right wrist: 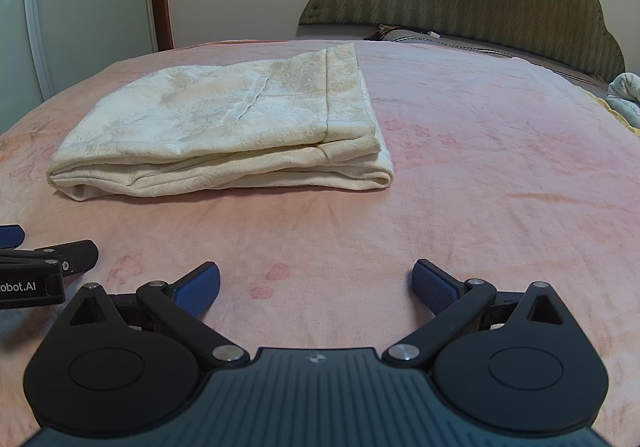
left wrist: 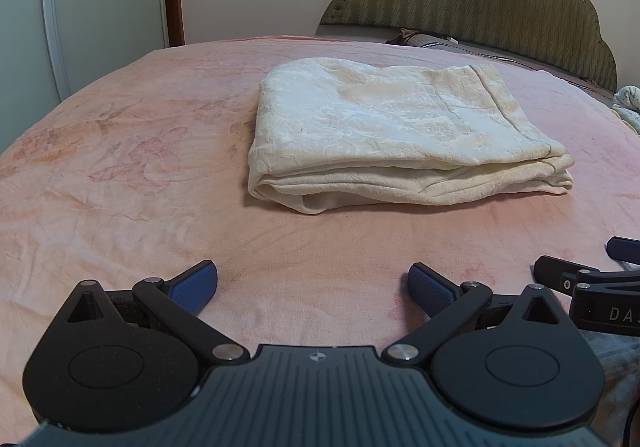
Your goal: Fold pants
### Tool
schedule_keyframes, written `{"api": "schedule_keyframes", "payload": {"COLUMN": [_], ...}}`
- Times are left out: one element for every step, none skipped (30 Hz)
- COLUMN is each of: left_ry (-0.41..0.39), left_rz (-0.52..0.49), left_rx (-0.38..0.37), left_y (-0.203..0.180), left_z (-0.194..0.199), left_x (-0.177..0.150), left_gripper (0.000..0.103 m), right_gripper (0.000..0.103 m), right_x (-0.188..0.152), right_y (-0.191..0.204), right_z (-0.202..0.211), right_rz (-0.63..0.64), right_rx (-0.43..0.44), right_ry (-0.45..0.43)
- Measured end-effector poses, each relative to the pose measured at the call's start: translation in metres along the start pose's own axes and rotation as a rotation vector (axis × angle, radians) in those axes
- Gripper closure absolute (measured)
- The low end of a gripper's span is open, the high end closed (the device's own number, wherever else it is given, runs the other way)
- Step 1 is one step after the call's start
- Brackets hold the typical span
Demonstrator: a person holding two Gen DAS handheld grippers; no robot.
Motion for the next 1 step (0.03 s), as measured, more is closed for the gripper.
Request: {"api": "schedule_keyframes", "payload": {"left_ry": [0.0], "left_rz": [0.001], "left_rx": [0.0], "left_y": [0.0], "left_z": [0.0], "left_x": [0.0], "left_gripper": [0.0], "right_gripper": [0.0], "right_x": [-0.0001], "right_y": [0.0003], "right_z": [0.0002], "right_rz": [0.0], "right_rx": [0.0], "right_ry": [0.0]}}
Point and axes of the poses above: each gripper's, at about its wrist camera, not at the fingertips, and z roughly against the way its jaws point, y to its left, x to its top, the point moved 9 cm from there along -z, roughly the way its jaws point, and after that the axes turned 11 degrees about -y, right-handed, at the moved point
